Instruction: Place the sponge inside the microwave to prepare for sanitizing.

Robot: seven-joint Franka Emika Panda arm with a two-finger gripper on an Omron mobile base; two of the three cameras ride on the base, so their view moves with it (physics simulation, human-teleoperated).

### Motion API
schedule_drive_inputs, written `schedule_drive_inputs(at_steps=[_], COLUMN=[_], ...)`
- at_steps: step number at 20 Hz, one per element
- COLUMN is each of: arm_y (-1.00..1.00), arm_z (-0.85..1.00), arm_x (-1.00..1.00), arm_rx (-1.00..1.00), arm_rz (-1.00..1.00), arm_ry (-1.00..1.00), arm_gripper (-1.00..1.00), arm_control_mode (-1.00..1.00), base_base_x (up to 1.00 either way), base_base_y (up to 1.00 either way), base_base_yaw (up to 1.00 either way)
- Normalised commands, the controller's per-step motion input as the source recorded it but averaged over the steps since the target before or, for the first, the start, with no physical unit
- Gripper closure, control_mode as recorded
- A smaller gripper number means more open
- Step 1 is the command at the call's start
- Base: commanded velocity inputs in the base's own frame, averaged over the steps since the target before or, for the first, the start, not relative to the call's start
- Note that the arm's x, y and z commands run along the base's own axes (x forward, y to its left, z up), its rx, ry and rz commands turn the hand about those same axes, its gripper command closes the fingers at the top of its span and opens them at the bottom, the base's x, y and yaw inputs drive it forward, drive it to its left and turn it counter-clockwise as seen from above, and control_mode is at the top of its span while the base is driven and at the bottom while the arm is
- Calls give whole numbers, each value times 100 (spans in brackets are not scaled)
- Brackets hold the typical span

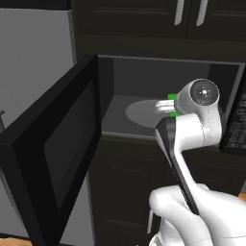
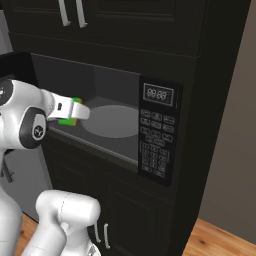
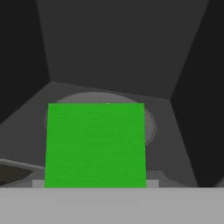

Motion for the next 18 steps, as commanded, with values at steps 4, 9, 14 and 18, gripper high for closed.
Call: schedule_drive_inputs(at_steps=[4, 9, 14, 18], arm_y=[-8, -16, -18, -9], arm_z=[-41, -25, -7, 0], arm_x=[15, 25, 28, 21], arm_rx=[0, 0, 0, 0], arm_rz=[-10, -2, 0, 0], arm_ry=[9, 0, 1, 4], arm_gripper=[100, 100, 100, 100], arm_control_mode=[-100, -100, -100, -100], base_base_x=[0, 0, 0, 0], base_base_y=[0, 0, 0, 0], base_base_yaw=[0, 0, 0, 0])
